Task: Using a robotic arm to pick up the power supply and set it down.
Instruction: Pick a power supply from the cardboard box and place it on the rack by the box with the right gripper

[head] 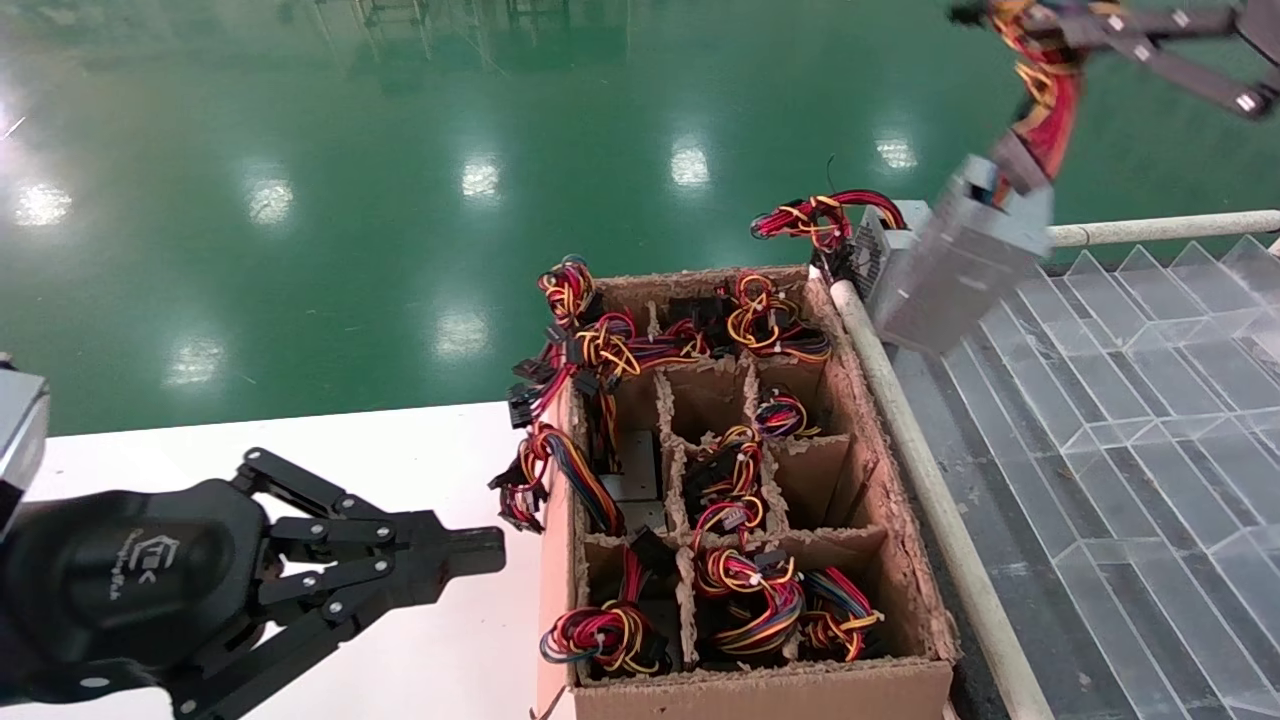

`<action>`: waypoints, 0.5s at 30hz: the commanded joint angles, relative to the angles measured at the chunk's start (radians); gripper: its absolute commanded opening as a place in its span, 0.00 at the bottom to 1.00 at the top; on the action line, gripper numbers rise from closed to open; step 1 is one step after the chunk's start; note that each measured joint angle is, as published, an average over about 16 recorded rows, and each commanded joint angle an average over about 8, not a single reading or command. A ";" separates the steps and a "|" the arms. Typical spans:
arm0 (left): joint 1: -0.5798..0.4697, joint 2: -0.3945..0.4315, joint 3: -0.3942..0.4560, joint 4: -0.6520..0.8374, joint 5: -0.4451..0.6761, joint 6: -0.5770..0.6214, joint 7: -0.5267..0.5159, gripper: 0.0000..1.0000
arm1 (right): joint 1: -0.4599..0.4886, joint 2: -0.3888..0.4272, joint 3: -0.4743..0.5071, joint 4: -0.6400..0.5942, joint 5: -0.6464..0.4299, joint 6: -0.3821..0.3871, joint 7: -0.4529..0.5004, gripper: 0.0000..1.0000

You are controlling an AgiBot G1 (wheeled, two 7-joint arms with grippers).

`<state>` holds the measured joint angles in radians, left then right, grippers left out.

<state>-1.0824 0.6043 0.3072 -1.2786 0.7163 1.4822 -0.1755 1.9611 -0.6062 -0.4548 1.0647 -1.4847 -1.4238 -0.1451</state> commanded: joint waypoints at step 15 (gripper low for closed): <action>0.000 0.000 0.001 0.000 0.000 0.000 0.000 0.00 | -0.044 -0.052 -0.032 -0.251 -0.047 0.039 -0.138 0.00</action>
<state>-1.0826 0.6040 0.3078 -1.2786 0.7159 1.4820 -0.1752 1.9211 -0.6639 -0.4887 0.8127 -1.5322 -1.3875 -0.2847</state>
